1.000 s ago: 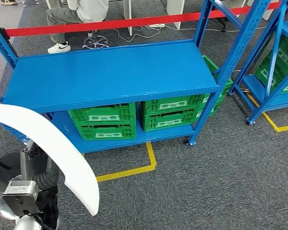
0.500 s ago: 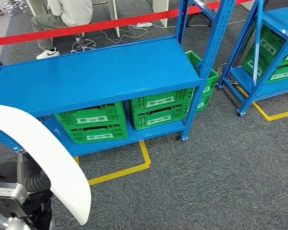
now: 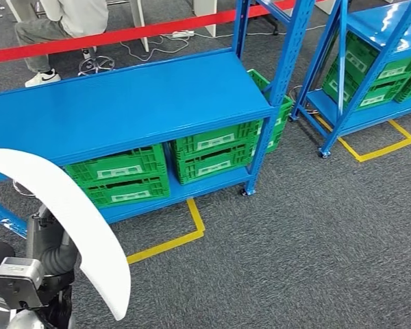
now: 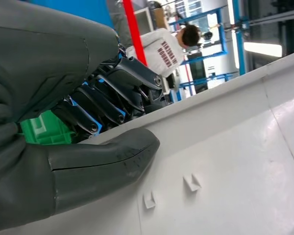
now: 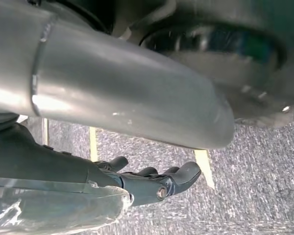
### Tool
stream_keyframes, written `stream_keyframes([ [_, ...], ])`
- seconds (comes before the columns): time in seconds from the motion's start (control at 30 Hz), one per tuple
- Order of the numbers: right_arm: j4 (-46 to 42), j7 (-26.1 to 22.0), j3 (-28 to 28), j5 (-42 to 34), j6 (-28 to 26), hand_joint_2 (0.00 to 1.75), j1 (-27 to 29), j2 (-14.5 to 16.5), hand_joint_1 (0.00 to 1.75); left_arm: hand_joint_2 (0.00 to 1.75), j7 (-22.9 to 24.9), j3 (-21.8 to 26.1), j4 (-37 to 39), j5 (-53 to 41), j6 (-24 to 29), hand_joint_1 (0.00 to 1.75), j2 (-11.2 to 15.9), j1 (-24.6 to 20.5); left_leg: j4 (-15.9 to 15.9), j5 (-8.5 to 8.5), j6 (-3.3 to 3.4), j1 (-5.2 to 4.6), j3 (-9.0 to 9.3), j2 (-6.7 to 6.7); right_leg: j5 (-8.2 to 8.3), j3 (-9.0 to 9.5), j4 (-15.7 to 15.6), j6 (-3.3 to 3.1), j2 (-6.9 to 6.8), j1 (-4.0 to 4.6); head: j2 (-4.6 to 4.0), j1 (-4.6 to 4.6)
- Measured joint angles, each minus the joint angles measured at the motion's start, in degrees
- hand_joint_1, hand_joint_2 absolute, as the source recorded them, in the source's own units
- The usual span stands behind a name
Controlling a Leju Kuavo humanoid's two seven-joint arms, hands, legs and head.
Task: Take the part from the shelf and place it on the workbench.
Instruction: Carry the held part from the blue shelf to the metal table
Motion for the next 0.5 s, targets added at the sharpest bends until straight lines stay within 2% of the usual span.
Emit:
stream_keyframes([
  [0.07, -0.07, -0.04, -0.01, -0.01, 0.00, 0.00, -0.13, 0.00, 0.00, 1.75, 0.03, 0.04, 0.00, -1.22, 0.44, 1.64, 0.01, 0.03, 0.16, -0.13, -0.49, -0.25, 0.10, 0.64, 2.27, 3.96, -7.35, -0.32, -1.57, 0.22, 0.00, -0.04],
  [0.1, -0.11, -0.09, -0.03, 0.01, 0.00, 0.00, -0.17, 0.00, 0.00, 1.75, 0.03, 0.05, 0.00, -1.61, 0.58, 1.64, 0.01, 0.07, 0.22, -0.13, -0.81, -0.39, 0.11, 0.93, 2.52, 4.85, -9.03, -0.57, -1.99, 0.34, 0.00, -0.09],
  [0.2, -0.19, -0.22, -0.10, 0.05, 0.00, 0.00, 0.02, 0.00, 0.00, 1.75, 0.03, 0.06, 0.00, -2.13, 0.74, 1.64, 0.03, 0.13, 0.34, -0.19, -1.69, -0.34, 0.17, 1.54, 2.72, 4.67, -9.45, -1.50, -1.09, 0.45, 0.00, -0.16],
  [0.23, -0.20, -0.24, -0.11, 0.05, 0.01, 0.00, 0.08, 0.00, 0.00, 1.75, 0.02, 0.08, 0.00, -2.22, 0.76, 1.64, 0.05, 0.16, 0.97, -0.86, -2.00, -0.23, -0.01, 1.09, 2.91, 4.65, -9.56, -1.83, -0.71, 0.39, 0.00, -0.25],
  [0.27, -0.21, -0.26, -0.13, 0.05, 0.01, 0.00, 0.09, -0.01, 0.00, 1.75, 0.02, 0.09, 0.00, -2.29, 0.80, 1.64, 0.08, 0.19, 2.65, -2.21, -2.27, -0.13, -0.64, 0.32, 3.13, 4.70, -9.68, -2.18, -0.35, 0.29, 0.00, -0.38],
  [0.33, -0.22, -0.30, -0.23, 0.06, 0.01, 0.00, 0.03, -0.03, 0.00, 1.75, 0.00, 0.12, 0.01, -2.34, 0.86, 1.64, 0.12, 0.38, 9.39, -6.17, -2.59, -0.03, -3.48, -1.43, 3.47, 4.59, -9.72, -2.72, 0.45, 0.26, 0.00, -0.65],
  [0.37, -0.22, -0.31, -0.29, 0.06, 0.00, 0.00, 0.03, -0.04, 0.00, 1.75, 0.01, 0.13, 0.02, -2.34, 0.87, 1.64, 0.12, 0.50, 13.32, -7.83, -2.63, -0.01, -5.23, -1.82, 3.57, 4.45, -9.70, -2.87, 0.90, 0.34, 0.00, -0.71],
  [0.4, -0.22, -0.31, -0.32, 0.06, 0.01, 0.00, 0.05, -0.04, 0.00, 1.75, 0.01, 0.13, 0.03, -2.34, 0.88, 1.64, 0.13, 0.62, 16.08, -8.54, -2.61, -0.01, -6.48, -1.97, 3.63, 4.36, -9.68, -2.95, 1.41, 0.43, 0.00, -0.70],
  [0.43, -0.22, -0.31, -0.33, 0.05, 0.01, 0.00, 0.09, -0.04, 0.00, 1.75, 0.01, 0.14, 0.05, -2.34, 0.89, 1.64, 0.14, 0.70, 16.89, -8.08, -2.51, -0.02, -6.90, -2.03, 3.66, 4.31, -9.65, -2.98, 1.96, 0.51, 0.00, -0.72],
  [0.47, -0.22, -0.31, -0.33, 0.04, 0.02, 0.00, 0.11, -0.04, 0.00, 1.75, 0.01, 0.14, 0.06, -2.34, 0.90, 1.64, 0.14, 0.76, 15.48, -6.54, -2.34, -0.02, -6.29, -2.13, 3.69, 4.32, -9.61, -2.99, 2.53, 0.57, 0.00, -0.72],
  [0.5, -0.22, -0.31, -0.33, 0.04, 0.02, 0.00, 0.11, -0.04, 0.00, 1.75, 0.01, 0.14, 0.07, -2.34, 0.90, 1.64, 0.14, 0.78, 12.08, -4.26, -2.09, -0.02, -4.74, -2.57, 3.70, 4.36, -9.57, -2.97, 3.13, 0.62, 0.00, -0.71],
])
